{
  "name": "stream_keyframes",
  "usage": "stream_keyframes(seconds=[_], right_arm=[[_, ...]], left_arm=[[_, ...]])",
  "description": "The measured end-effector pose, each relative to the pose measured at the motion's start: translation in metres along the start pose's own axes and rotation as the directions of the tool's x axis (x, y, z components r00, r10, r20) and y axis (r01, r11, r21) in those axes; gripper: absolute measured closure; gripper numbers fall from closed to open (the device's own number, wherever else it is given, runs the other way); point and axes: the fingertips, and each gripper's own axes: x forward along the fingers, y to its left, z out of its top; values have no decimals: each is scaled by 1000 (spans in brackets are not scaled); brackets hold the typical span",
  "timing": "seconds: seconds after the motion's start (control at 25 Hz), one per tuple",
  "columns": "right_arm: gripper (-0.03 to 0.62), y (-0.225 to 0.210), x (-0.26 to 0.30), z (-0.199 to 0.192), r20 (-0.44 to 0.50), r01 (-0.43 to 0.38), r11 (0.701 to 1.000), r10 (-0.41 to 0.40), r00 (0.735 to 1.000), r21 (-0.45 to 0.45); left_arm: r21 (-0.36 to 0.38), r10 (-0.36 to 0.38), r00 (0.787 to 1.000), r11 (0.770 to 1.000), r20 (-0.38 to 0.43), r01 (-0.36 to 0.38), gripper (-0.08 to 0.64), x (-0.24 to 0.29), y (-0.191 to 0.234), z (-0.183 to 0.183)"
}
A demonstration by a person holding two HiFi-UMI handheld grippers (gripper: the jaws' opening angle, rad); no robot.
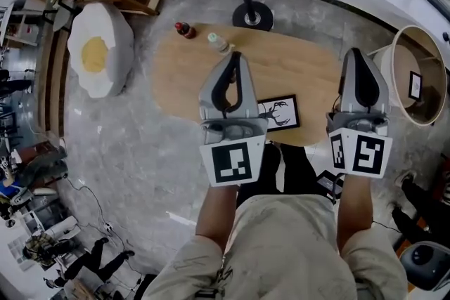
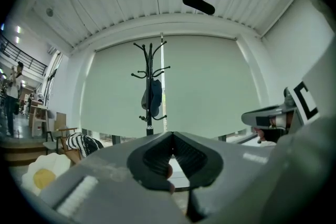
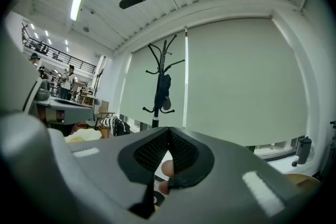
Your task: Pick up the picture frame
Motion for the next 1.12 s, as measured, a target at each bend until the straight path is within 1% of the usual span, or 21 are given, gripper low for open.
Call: stream_keyframes(seconds=[0.32, 0.48, 0.64, 0.76, 0.88, 1.04, 1.12], right_arm=[[591, 9, 10, -58, -90, -51, 998, 54, 995, 38], [591, 18, 9, -93, -149, -71, 996, 78, 986, 57], [591, 26, 7, -133, -220, -96, 991, 115, 969, 97], [591, 30, 5, -161, -266, -95, 985, 130, 955, 141], [591, 35, 0, -186, -308, -96, 986, 134, 942, 135], [591, 43, -10, -223, -364, -102, 985, 146, 920, 137], [591, 46, -15, -243, -394, -107, 985, 153, 906, 137]], left_arm=[[1, 31, 994, 1000, -103, -32, 554, 0, -2, -53], [1, 50, 985, 999, -167, -51, 554, -5, 3, -86], [-47, 62, 965, 996, -256, -76, 554, -12, 5, -123], [-51, 51, 955, 996, -293, -68, 554, -16, 2, -149], [-52, 43, 941, 997, -336, -64, 554, -21, -3, -179], [-45, 40, 912, 997, -409, -63, 554, -30, -10, -226], [-59, 38, 898, 996, -438, -71, 554, -34, -12, -248]])
